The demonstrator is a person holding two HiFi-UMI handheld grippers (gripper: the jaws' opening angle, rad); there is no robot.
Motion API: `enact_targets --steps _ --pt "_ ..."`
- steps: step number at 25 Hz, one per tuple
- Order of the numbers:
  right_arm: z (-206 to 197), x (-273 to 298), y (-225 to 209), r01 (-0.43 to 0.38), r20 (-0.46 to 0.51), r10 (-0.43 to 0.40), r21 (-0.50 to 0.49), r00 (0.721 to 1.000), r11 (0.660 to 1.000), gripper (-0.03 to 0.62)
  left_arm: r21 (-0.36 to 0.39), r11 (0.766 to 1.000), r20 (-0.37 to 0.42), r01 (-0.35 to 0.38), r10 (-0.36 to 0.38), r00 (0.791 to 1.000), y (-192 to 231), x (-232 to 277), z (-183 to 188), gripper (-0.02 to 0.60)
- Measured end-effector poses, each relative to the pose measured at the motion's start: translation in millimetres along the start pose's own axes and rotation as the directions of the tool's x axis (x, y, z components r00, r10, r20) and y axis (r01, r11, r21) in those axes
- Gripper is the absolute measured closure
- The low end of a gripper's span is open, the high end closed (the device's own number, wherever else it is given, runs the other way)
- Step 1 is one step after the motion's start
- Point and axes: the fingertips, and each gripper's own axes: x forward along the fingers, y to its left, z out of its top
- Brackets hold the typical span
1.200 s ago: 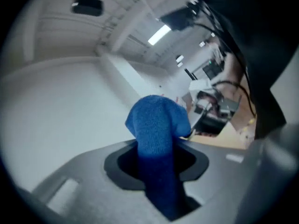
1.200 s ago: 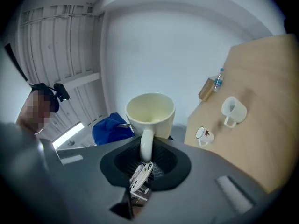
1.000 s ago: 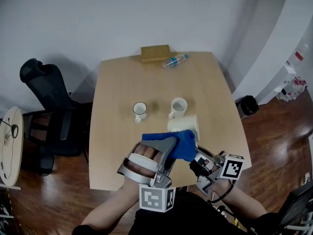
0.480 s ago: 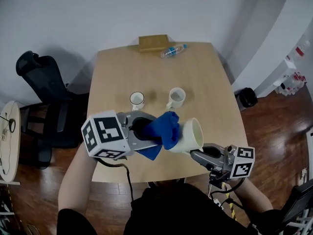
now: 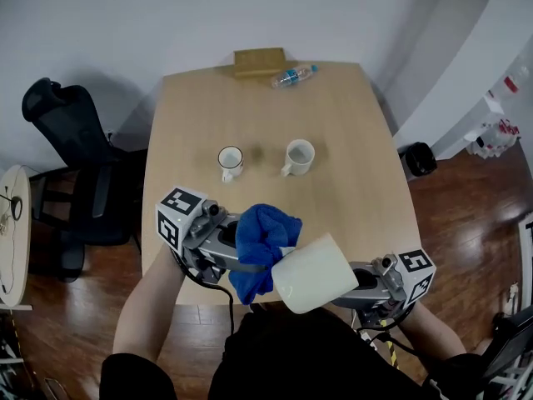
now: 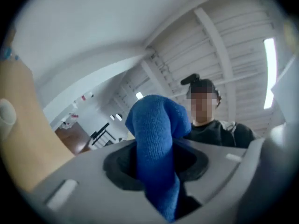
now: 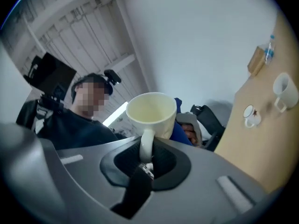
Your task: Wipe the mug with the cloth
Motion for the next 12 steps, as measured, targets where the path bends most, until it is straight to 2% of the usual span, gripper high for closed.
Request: enact_targets --steps 2,4,5,7,9,10,12 --pt "13 3 3 -0.081 0.112 0.073 0.067 0.991 0.994 0.556 0.006 0.999 0.178 0.05 -0.051 0.983 1 2 7 0.43" --pt "27 6 0 -0.131 0.221 0.105 0.105 0.97 0.986 0.556 0.032 0.999 0.341 0.041 -0.05 0.939 5 0 16 0.43" --pt "33 6 -4 -0.14 0.27 0.105 0.115 0.957 0.983 0.556 0.04 0.999 0.422 0.019 -0.034 0.906 9 -3 21 0.43" --pt "46 5 -14 -0.135 0.354 0.081 0.13 0.932 0.982 0.556 0.029 0.999 0.563 -0.043 0.019 0.826 20 -10 30 0.43" --pt "57 4 -26 -0.109 0.415 0.042 0.14 0.909 0.984 0.557 -0.003 0.994 0.656 -0.108 0.083 0.75 31 -16 35 0.43" --pt "62 4 -31 -0.092 0.436 0.021 0.142 0.9 0.986 0.557 -0.021 0.991 0.685 -0.134 0.112 0.72 34 -17 35 0.43" --pt "69 5 -39 -0.052 0.46 -0.017 0.138 0.888 0.989 0.557 -0.05 0.982 0.715 -0.18 0.161 0.68 39 -18 33 0.43"
